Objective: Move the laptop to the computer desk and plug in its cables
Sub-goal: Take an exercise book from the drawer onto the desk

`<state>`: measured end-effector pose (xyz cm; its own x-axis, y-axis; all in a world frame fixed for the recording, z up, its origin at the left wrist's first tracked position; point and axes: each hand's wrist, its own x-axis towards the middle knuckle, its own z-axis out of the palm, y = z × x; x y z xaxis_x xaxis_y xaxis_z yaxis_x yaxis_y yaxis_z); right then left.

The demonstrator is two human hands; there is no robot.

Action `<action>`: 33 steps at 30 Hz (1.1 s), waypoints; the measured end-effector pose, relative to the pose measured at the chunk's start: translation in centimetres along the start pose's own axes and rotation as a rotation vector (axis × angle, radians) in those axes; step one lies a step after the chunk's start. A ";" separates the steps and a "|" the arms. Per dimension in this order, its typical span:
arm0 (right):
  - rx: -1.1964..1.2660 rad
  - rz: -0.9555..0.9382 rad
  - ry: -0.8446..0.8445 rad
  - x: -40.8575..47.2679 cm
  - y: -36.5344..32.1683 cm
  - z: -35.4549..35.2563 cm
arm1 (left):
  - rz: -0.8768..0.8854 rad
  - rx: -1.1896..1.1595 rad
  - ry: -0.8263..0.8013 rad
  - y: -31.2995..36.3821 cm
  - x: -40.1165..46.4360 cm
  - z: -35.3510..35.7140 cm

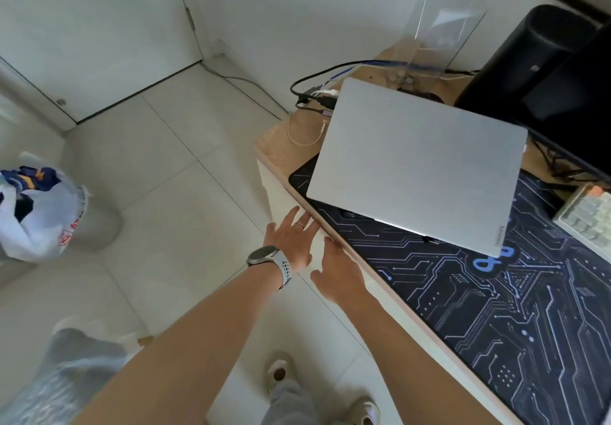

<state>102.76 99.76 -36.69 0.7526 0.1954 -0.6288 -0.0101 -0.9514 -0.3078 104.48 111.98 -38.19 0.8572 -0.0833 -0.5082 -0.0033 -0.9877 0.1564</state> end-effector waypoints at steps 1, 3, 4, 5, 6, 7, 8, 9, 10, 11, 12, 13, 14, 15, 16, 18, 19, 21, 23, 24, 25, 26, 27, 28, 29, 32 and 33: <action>-0.009 0.002 -0.002 -0.1 -0.1 0.2 | -0.003 -0.008 -0.008 -0.1 -0.1 0.1; -0.036 -0.006 0.003 -0.4 -0.5 0.5 | -0.011 -0.020 -0.005 -0.4 -0.5 0.5; -0.049 -0.015 0.006 -0.6 -0.7 0.8 | -0.013 -0.015 0.002 -0.5 -0.9 0.7; -0.060 -0.024 0.010 -0.8 -0.8 1.0 | -0.015 -0.010 0.010 -0.7 -1.4 1.0; -0.062 -0.030 0.015 -0.9 -0.9 1.2 | -0.017 -0.013 0.016 -0.9 -1.8 1.3; -0.052 -0.029 0.019 -1.1 -1.0 1.3 | -0.021 -0.020 0.024 -1.1 -2.3 1.5; -0.038 -0.029 0.024 -1.2 -1.1 1.4 | -0.025 -0.025 0.035 -1.3 -2.8 1.9; -0.029 -0.031 0.024 -1.4 -1.2 1.5 | -0.029 -0.022 0.048 -1.6 -3.2 2.1; -0.026 -0.039 0.017 -1.6 -1.4 1.6 | -0.031 -0.010 0.060 -1.9 -3.7 2.4; -0.024 -0.051 0.005 -1.7 -1.6 1.8 | -0.031 0.007 0.070 -2.2 -4.1 2.7; -0.015 -0.066 -0.009 -2.0 -2.0 2.1 | -0.033 0.024 0.080 -2.6 -4.6 3.0; -0.006 -0.077 -0.027 -2.2 -2.4 2.4 | -0.038 0.040 0.085 -3.0 -5.1 3.2; -0.002 -0.091 -0.048 -2.5 -2.8 2.7 | -0.042 0.053 0.088 -3.4 -5.6 3.4; 0.006 -0.101 -0.073 -2.8 -3.2 3.1 | -0.044 0.065 0.090 -3.7 -6.2 3.5; 0.022 -0.109 -0.098 -3.1 -3.6 3.4 | -0.042 0.077 0.096 -4.1 -6.8 3.8; 0.050 -0.119 -0.143 -3.7 -4.4 4.1 | -0.034 0.092 0.116 -4.8 -8.0 4.2; 0.062 -0.123 -0.155 -4.0 -4.7 4.5 | -0.030 0.097 0.127 -5.1 -8.5 4.3; 0.078 -0.141 -0.165 -4.5 -5.3 5.2 | -0.025 0.106 0.146 -5.7 -9.5 4.6; 0.080 -0.160 -0.170 -4.8 -5.7 5.9 | -0.030 0.112 0.159 -6.2 -10.3 4.6; 0.087 -0.162 -0.175 -5.0 -5.9 6.2 | -0.035 0.114 0.162 -6.4 -10.6 4.5; 0.104 -0.156 -0.185 -5.0 -6.2 6.4 | -0.040 0.113 0.163 -6.6 -10.9 4.5; 0.124 -0.150 -0.198 -5.2 -6.4 6.7 | -0.047 0.110 0.158 -6.9 -11.1 4.5; 0.133 -0.147 -0.210 -5.2 -6.6 6.9 | -0.054 0.106 0.146 -7.1 -11.3 4.5; 0.132 -0.151 -0.217 -5.3 -6.8 7.0 | -0.058 0.105 0.134 -7.4 -11.5 4.5; 0.127 -0.155 -0.226 -5.4 -7.0 7.2 | -0.059 0.107 0.124 -7.6 -11.7 4.6; 0.148 -0.166 -0.256 -5.7 -7.7 7.8 | -0.058 0.120 0.114 -8.3 -12.7 4.8; 0.153 -0.171 -0.266 -5.9 -7.9 8.0 | -0.058 0.125 0.114 -8.6 -13.1 4.9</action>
<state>93.15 108.04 -36.27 0.5543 0.4229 -0.7169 -0.0128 -0.8569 -0.5153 90.79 120.92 -37.02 0.9106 -0.0169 -0.4129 -0.0100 -0.9998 0.0190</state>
